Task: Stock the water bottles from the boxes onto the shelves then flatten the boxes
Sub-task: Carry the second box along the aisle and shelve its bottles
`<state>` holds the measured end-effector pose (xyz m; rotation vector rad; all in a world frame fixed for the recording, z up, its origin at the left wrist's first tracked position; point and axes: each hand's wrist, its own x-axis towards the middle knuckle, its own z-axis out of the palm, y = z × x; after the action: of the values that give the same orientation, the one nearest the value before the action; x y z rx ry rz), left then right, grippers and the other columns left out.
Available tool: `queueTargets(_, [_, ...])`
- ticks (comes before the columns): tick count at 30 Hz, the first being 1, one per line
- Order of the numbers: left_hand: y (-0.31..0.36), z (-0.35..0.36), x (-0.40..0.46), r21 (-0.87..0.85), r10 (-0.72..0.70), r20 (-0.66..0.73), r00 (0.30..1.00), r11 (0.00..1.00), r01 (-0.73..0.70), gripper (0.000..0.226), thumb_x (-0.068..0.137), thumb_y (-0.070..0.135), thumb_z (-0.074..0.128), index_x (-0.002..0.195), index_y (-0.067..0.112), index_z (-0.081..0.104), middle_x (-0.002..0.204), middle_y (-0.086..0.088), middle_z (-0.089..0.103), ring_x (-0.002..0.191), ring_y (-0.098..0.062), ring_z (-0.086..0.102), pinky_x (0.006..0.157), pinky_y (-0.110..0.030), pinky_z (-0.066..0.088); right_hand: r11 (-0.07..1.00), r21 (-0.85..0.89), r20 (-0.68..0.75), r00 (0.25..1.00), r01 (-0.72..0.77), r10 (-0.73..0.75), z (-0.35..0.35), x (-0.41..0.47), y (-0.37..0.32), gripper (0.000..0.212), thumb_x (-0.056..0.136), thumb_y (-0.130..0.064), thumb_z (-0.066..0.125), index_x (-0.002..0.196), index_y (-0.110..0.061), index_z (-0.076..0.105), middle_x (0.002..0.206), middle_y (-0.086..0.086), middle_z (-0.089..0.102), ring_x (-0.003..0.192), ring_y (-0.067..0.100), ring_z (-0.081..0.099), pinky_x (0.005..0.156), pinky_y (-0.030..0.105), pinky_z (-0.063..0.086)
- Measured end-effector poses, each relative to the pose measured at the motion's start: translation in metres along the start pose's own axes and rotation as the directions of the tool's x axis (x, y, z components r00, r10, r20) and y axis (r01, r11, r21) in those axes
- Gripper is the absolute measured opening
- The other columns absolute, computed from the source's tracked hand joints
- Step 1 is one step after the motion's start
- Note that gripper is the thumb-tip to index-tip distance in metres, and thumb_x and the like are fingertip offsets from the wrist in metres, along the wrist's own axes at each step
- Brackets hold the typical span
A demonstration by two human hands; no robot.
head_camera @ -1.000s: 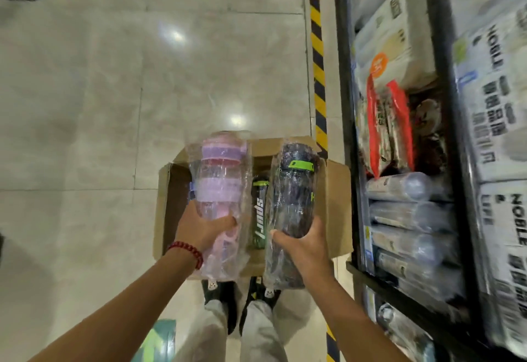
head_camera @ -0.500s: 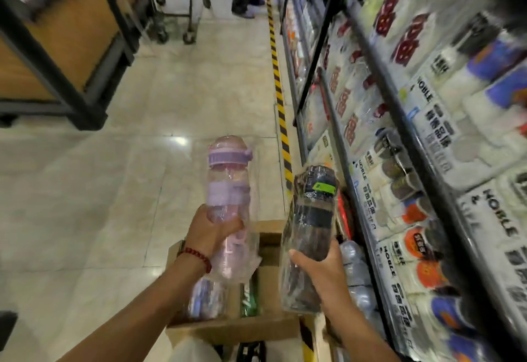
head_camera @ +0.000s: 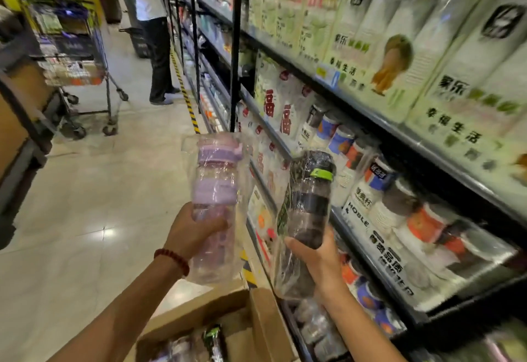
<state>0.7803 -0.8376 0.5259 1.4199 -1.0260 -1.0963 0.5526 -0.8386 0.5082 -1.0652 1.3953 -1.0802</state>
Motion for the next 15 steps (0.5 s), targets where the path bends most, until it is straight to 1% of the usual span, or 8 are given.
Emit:
queueTargets(1, [0.005, 0.002, -0.001, -0.006, 0.009, 0.024, 1.0, 1.0, -0.009, 0.037, 0.047, 0.022, 0.072, 0.083, 0.016, 0.065, 0.065, 0.001, 0.07, 0.062, -0.017, 0.067, 0.051, -0.024, 0.052, 1.0, 0.004, -0.034, 0.999, 0.01, -0.01, -0.004, -0.008, -0.007, 0.095, 0.037, -0.046, 0.082, 0.123, -0.027, 0.047, 0.106, 0.001, 0.066, 0.094, 0.016, 0.065, 0.067, 0.022, 0.053])
queueTargets(3, [0.009, 0.002, -0.004, -0.02, 0.014, 0.085, 0.996, 1.0, -0.012, 0.044, 0.04, 0.025, 0.074, 0.082, 0.016, 0.063, 0.064, 0.004, 0.07, 0.058, -0.012, 0.067, 0.05, -0.025, 0.052, 1.0, -0.012, -0.105, 0.994, 0.018, -0.019, -0.014, -0.022, -0.014, 0.099, 0.036, -0.051, 0.081, 0.126, -0.029, 0.045, 0.109, -0.001, 0.066, 0.098, 0.017, 0.064, 0.081, 0.035, 0.054])
queueTargets(5, [0.01, 0.003, -0.006, -0.027, 0.041, 0.163, 0.986, 0.999, -0.037, 0.06, 0.036, 0.034, 0.077, 0.091, 0.014, 0.064, 0.074, -0.002, 0.072, 0.068, -0.017, 0.069, 0.053, -0.026, 0.052, 0.998, -0.043, -0.171, 0.984, 0.048, -0.054, -0.023, -0.037, -0.017, 0.094, 0.041, -0.048, 0.083, 0.125, -0.032, 0.044, 0.111, -0.003, 0.066, 0.099, 0.016, 0.064, 0.09, 0.044, 0.051])
queueTargets(7, [0.007, 0.006, -0.006, -0.024, 0.061, 0.221, 0.973, 0.998, -0.057, 0.078, 0.033, 0.041, 0.077, 0.104, 0.011, 0.062, 0.089, -0.008, 0.071, 0.079, -0.025, 0.069, 0.058, -0.028, 0.051, 0.994, -0.079, -0.251, 0.963, 0.076, -0.094, -0.03, -0.055, -0.016, 0.081, 0.055, -0.034, 0.087, 0.122, -0.035, 0.041, 0.107, -0.011, 0.064, 0.097, 0.009, 0.062, 0.089, 0.04, 0.049])
queueTargets(9, [0.004, 0.01, -0.009, -0.035, 0.077, 0.285, 0.955, 0.997, -0.07, 0.084, 0.031, 0.041, 0.075, 0.107, 0.008, 0.061, 0.094, -0.011, 0.07, 0.081, -0.026, 0.068, 0.058, -0.027, 0.051, 0.991, -0.102, -0.337, 0.935, 0.085, -0.115, -0.035, -0.076, -0.009, 0.077, 0.066, -0.02, 0.085, 0.124, -0.036, 0.037, 0.105, -0.02, 0.057, 0.095, 0.001, 0.057, 0.085, 0.031, 0.044])
queueTargets(12, [-0.002, 0.019, -0.02, -0.034, 0.074, 0.401, 0.913, 0.997, -0.066, 0.079, 0.034, 0.035, 0.075, 0.107, 0.007, 0.063, 0.094, -0.015, 0.07, 0.084, -0.031, 0.068, 0.06, -0.031, 0.054, 0.987, -0.138, -0.457, 0.879, 0.082, -0.137, -0.042, -0.113, 0.003, 0.08, 0.066, -0.022, 0.085, 0.129, -0.033, 0.037, 0.109, -0.02, 0.054, 0.102, 0.009, 0.057, 0.085, 0.03, 0.043])
queueTargets(14, [-0.005, 0.028, -0.033, -0.042, 0.069, 0.478, 0.876, 0.998, -0.055, 0.072, 0.037, 0.033, 0.075, 0.103, 0.008, 0.065, 0.091, -0.015, 0.071, 0.084, -0.032, 0.068, 0.064, -0.038, 0.056, 0.987, -0.148, -0.515, 0.847, 0.064, -0.132, -0.047, -0.138, 0.01, 0.08, 0.066, -0.025, 0.085, 0.129, -0.033, 0.036, 0.109, -0.02, 0.054, 0.102, 0.009, 0.056, 0.085, 0.029, 0.043])
queueTargets(15, [-0.005, 0.033, -0.041, -0.049, 0.066, 0.507, 0.86, 0.998, -0.048, 0.069, 0.037, 0.033, 0.074, 0.101, 0.008, 0.065, 0.088, -0.011, 0.072, 0.082, -0.028, 0.069, 0.065, -0.037, 0.057, 0.988, -0.146, -0.545, 0.83, 0.048, -0.121, -0.05, -0.15, 0.013, 0.081, 0.066, -0.026, 0.085, 0.129, -0.032, 0.035, 0.109, -0.02, 0.054, 0.1, 0.008, 0.056, 0.085, 0.03, 0.043])
